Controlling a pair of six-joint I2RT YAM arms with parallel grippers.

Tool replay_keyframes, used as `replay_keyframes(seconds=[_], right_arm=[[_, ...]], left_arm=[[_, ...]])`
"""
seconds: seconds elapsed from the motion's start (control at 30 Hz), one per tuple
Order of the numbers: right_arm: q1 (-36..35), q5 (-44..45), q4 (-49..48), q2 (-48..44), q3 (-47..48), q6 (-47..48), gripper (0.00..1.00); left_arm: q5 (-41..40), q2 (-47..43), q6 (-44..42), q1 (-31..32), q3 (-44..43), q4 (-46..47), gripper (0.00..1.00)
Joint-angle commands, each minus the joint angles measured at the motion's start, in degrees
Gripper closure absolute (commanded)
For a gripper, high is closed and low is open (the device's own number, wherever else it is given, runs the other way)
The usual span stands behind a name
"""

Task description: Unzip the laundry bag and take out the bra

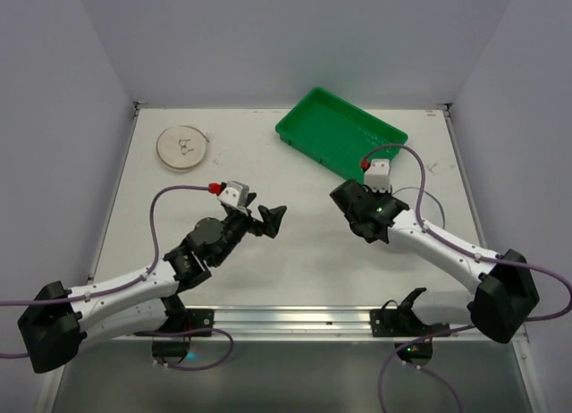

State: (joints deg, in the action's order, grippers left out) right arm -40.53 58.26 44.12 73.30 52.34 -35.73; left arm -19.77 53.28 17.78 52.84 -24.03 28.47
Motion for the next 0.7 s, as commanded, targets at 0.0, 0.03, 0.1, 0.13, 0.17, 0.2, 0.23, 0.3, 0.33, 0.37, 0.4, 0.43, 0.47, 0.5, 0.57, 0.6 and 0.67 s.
replay_keyframes(seconds=[0.0,0.03,0.1,0.13,0.17,0.2,0.23,0.3,0.33,0.37,0.4,0.43,0.47,0.5,0.57,0.6,0.67], right_arm=[[-4.28,-4.55,-5.79,-2.54,0.57,1.28,1.0],[-5.42,-4.56,-6.32,-2.37,1.53,1.01,1.0],[-7.8,-5.34,-6.24,0.17,3.46,-0.82,1.0],[-8.68,-5.52,-5.72,1.57,6.08,-1.97,1.0],[-9.21,-5.53,-4.67,5.07,7.59,-5.11,1.0],[-9.73,-5.61,-3.09,6.93,9.35,-6.19,1.0],[-10.78,-5.96,-2.81,8.51,12.23,-6.98,1.0],[-11.49,-6.66,-3.16,12.56,14.89,-9.0,1.0],[-11.67,-8.06,-3.42,13.62,17.25,-9.71,1.0],[-12.02,-8.94,-3.77,14.67,18.32,-10.15,1.0],[-12.02,-9.82,-4.3,16.33,19.46,-11.37,1.0],[-12.02,-10.7,-4.74,16.96,21.38,-11.73,1.0],[-12.02,-12.02,-5.18,17.58,22.27,-11.91,1.0],[-12.02,-12.29,-5.36,18.54,23.24,-12.17,1.0],[-12.02,-13.25,-5.18,19.07,26.14,-11.83,1.0],[-12.02,-13.61,-5.1,19.16,26.93,-11.39,0.99],[-12.02,-14.4,-5.1,18.73,28.87,-9.46,0.84]], left_arm=[[-3.26,-2.47,-0.55,-0.1,1.96,5.44,0.0],[-2.47,-3.0,-0.9,-0.1,2.58,6.5,0.0],[-0.98,-4.05,-0.99,-0.11,4.08,8.53,0.0],[-0.89,-4.23,-0.99,-0.1,4.08,8.62,0.0],[-1.49,-4.41,-0.99,-0.1,4.08,8.19,0.0],[-2.11,-4.5,-0.91,-0.1,3.99,7.83,0.0],[-2.99,-4.58,-0.73,-0.1,3.99,7.57,0.0],[-5.1,-5.54,-0.73,-0.1,4.26,7.04,0.0],[-5.8,-5.99,-0.64,-0.1,4.6,7.04,0.0],[-6.24,-6.43,-0.64,-0.1,5.3,7.39,0.0],[-7.03,-7.47,-0.55,-0.1,5.75,7.74,0.0],[-7.47,-8.01,-0.47,-0.1,6.19,8.0,0.0],[-7.82,-8.45,-0.38,-0.1,6.8,8.27,0.0],[-8.52,-9.32,-0.12,-0.1,7.07,8.36,0.0],[-9.23,-9.86,0.06,-0.1,7.51,8.44,0.0],[-9.15,-10.03,0.06,-0.1,7.51,8.45,0.0],[-8.62,-9.95,-0.03,-0.1,7.6,8.71,0.0]])
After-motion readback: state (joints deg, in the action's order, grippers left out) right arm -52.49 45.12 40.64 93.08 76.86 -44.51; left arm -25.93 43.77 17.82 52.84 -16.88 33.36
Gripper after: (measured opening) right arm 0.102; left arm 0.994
